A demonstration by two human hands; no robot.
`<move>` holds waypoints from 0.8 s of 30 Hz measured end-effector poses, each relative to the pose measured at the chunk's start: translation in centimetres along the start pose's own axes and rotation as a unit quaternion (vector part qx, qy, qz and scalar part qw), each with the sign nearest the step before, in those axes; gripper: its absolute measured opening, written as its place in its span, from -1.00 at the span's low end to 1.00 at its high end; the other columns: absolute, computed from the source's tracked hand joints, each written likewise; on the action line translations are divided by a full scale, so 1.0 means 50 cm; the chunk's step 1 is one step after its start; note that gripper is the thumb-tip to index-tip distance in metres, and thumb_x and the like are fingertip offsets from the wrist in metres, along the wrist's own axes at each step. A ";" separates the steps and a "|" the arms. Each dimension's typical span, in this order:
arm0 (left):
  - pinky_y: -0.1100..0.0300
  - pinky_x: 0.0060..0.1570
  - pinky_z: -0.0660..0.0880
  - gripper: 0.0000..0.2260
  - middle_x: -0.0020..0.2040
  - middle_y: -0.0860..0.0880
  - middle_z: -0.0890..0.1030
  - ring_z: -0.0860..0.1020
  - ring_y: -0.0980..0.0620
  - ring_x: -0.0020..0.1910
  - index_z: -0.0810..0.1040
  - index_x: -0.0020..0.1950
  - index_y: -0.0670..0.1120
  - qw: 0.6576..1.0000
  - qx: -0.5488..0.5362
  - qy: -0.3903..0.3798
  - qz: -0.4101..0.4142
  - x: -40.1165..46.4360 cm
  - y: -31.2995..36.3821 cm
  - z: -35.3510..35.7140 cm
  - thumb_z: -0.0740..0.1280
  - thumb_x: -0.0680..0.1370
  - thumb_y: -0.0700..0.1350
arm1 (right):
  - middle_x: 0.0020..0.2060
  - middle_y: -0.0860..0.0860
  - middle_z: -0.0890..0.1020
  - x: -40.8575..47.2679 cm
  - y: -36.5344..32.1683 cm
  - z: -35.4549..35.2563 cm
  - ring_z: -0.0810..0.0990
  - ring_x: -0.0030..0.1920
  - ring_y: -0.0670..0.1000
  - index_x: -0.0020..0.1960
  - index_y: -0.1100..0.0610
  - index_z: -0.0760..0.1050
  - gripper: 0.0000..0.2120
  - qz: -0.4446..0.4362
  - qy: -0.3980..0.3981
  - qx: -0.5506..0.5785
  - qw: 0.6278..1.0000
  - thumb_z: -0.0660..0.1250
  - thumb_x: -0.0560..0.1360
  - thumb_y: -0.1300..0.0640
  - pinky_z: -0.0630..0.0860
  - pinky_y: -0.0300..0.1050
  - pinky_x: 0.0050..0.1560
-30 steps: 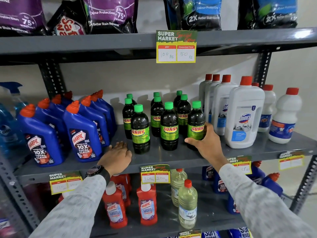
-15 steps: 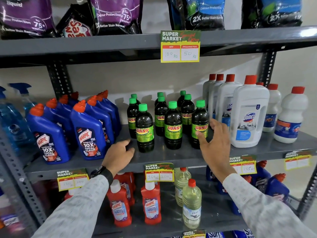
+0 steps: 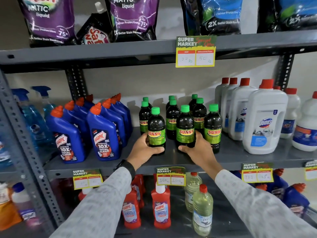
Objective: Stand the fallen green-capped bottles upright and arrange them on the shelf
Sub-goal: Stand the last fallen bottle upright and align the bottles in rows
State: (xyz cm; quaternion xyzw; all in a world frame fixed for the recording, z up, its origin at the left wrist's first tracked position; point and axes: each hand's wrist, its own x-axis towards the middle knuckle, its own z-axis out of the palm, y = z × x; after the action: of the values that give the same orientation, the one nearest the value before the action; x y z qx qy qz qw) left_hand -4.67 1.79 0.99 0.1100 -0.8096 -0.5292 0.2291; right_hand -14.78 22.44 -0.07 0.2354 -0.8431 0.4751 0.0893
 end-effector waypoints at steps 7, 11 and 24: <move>0.47 -0.06 0.47 -0.47 0.03 0.22 0.64 0.61 0.45 -0.08 0.49 0.14 0.18 1.000 0.013 0.006 0.015 -0.006 -0.008 -0.015 0.62 0.35 -0.23 | 0.21 0.04 0.68 0.010 0.006 0.007 0.63 0.22 0.11 0.36 0.13 0.47 -0.42 0.008 0.010 0.010 1.000 0.60 0.44 0.04 0.51 -0.08 0.16; 0.52 -0.08 0.44 -0.48 0.04 0.21 0.63 0.59 0.42 -0.05 0.48 0.16 0.18 1.000 0.021 0.013 0.014 -0.017 -0.019 -0.035 0.62 0.36 -0.20 | 0.16 -0.01 0.69 -0.002 0.012 0.015 0.65 0.14 0.05 0.35 0.10 0.48 -0.42 -0.012 -0.017 0.007 1.000 0.60 0.43 0.00 0.58 -0.02 0.18; 0.17 0.25 0.50 -0.42 0.16 0.11 0.68 0.63 0.17 0.15 0.53 0.30 0.07 0.999 0.015 0.031 0.019 -0.026 -0.046 -0.075 0.63 0.34 -0.15 | 0.07 -0.09 0.71 -0.007 0.019 0.009 0.69 0.09 -0.06 0.36 0.02 0.50 -0.38 -0.044 -0.057 0.034 0.997 0.62 0.38 -0.05 0.63 0.06 0.20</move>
State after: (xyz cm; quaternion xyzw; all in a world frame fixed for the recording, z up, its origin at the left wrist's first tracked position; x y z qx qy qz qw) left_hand -1.88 -1.64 -0.15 0.1142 -0.8120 -0.5085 0.2629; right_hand -14.88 22.61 -1.16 0.3024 -0.8187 0.4852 0.0536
